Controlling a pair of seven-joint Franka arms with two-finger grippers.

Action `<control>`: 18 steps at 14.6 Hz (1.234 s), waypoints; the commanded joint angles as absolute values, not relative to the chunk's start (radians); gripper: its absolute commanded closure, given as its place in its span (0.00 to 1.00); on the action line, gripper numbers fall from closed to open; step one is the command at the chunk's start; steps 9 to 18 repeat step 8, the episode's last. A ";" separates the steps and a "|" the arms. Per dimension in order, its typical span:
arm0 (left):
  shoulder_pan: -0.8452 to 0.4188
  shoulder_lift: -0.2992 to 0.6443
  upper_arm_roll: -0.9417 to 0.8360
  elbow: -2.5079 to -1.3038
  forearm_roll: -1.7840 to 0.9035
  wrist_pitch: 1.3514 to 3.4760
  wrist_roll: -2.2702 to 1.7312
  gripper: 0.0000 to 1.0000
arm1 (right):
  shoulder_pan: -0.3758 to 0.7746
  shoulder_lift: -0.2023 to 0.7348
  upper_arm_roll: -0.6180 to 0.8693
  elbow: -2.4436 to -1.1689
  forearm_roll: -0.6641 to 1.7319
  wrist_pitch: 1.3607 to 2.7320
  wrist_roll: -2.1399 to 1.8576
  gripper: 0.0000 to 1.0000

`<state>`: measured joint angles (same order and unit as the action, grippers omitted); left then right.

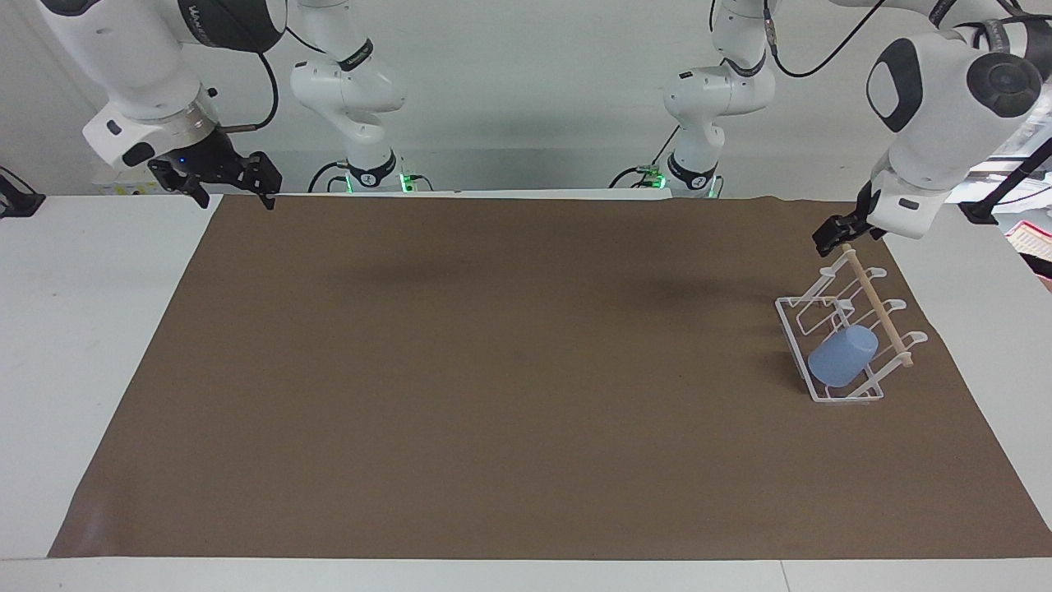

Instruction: Hang cup on cup holder

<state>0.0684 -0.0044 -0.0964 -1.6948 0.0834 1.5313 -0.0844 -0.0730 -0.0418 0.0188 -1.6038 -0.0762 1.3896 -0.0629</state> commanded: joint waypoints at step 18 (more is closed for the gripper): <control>0.051 0.103 -0.113 -1.493 0.014 1.416 -0.003 0.00 | -0.089 -0.063 0.026 -1.626 -0.061 1.388 -0.080 0.00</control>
